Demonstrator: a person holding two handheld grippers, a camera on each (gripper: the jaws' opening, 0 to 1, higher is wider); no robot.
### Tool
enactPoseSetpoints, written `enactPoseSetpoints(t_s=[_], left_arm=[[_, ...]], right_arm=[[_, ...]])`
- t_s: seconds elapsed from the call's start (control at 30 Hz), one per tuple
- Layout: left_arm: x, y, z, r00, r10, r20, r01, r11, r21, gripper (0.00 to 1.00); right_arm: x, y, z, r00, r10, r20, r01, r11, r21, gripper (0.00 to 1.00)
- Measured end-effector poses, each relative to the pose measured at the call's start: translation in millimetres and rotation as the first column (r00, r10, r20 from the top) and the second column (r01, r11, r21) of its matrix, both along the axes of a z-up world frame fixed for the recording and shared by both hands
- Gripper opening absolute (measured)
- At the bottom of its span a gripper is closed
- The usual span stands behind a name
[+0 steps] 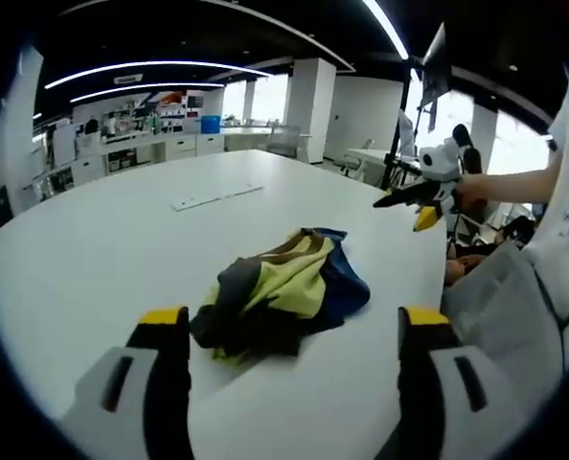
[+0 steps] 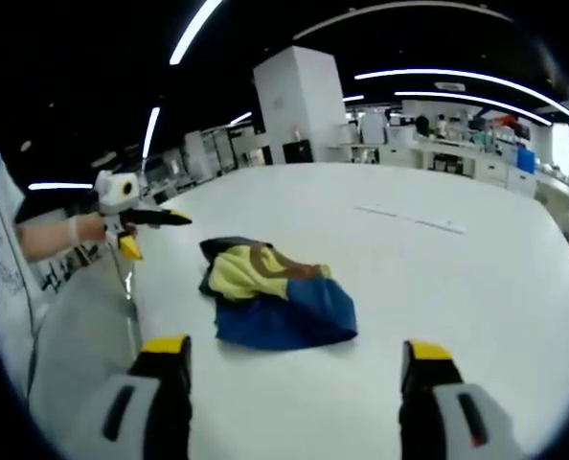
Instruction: Fold the garment on the visible template until the final outline fits inside the template.
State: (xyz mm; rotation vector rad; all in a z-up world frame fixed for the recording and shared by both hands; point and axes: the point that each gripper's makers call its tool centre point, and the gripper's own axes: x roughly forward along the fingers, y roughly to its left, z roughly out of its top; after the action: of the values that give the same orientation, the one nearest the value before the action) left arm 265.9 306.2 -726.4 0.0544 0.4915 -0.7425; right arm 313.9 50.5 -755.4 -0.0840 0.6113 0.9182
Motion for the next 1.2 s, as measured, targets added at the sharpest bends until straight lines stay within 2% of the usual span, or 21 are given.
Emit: enactPoseSetpoints(t_s=[0.37, 0.8, 1.2], left_arm=[[0.3, -0.1, -0.2, 1.0, 0.003, 0.002, -0.003, 1.0, -0.004, 0.86], [-3.5, -3.5, -7.2, 1.0, -0.005, -0.011, 0.005, 1.0, -0.003, 0.86], [-1.5, -1.8, -10.2, 1.0, -0.001, -0.011, 0.001, 1.0, 0.004, 0.84]], right_arm=[[0.0, -3.1, 1.0, 1.0, -0.01, -0.002, 0.01, 1.0, 0.007, 0.9], [-2.4, -2.2, -9.8, 1.0, -0.002, -0.018, 0.002, 1.0, -0.003, 0.89], [-0.4, -1.1, -10.9, 1.0, -0.007, -0.027, 0.007, 1.0, 0.001, 0.89]])
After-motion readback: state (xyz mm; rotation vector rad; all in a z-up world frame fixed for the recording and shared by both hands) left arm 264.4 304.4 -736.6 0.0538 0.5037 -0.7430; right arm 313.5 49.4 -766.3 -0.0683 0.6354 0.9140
